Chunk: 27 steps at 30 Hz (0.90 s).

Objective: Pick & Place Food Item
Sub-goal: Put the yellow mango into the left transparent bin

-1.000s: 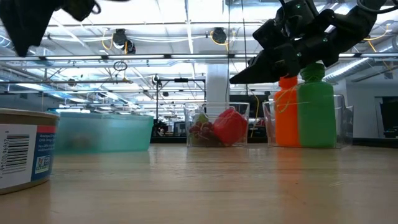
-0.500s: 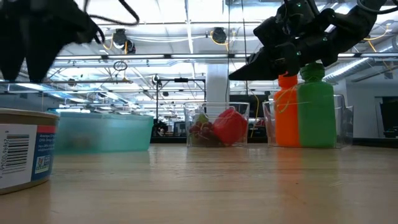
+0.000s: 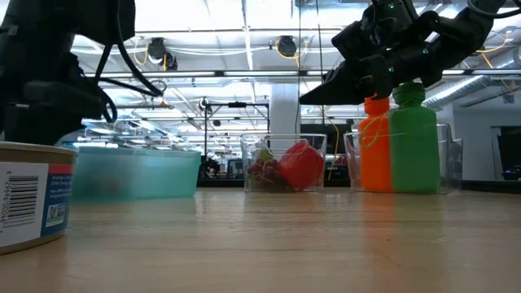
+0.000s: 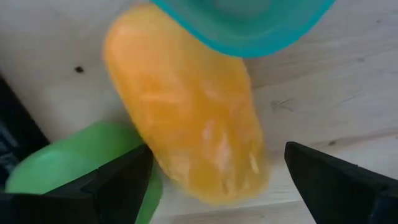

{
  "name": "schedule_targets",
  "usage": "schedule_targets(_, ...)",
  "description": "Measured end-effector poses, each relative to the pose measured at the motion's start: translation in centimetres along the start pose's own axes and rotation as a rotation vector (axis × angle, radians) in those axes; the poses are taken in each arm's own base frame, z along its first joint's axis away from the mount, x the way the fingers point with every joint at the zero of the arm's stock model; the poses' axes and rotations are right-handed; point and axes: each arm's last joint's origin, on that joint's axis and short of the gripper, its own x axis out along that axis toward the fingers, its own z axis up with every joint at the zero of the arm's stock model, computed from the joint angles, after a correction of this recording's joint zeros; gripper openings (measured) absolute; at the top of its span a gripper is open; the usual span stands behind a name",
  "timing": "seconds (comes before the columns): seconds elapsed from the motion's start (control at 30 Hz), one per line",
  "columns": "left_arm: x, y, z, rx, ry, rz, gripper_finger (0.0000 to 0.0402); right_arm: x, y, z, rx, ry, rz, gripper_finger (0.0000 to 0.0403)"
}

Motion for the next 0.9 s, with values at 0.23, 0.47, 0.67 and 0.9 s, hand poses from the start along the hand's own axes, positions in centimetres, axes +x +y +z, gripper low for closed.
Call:
schedule_targets(0.23,1.9,0.6,0.7,-0.016,0.012,0.004,0.0374,0.0,0.0,0.0,0.001,0.0,0.0,0.0)
schedule_targets(0.47,2.9,0.8,0.9,0.031,-0.012,-0.021,0.0368,0.0,0.0,0.0,0.001,0.0,0.0,0.0)
schedule_targets(0.67,3.0,0.4,1.1,0.133,-0.01,-0.057,0.0301,0.0,0.0,0.1,0.0,-0.008,-0.003,0.0)
schedule_targets(0.9,2.5,0.2,1.1,0.225,0.033,-0.067,0.0224,0.0,-0.1,0.2,-0.003,-0.025,-0.008,0.0)
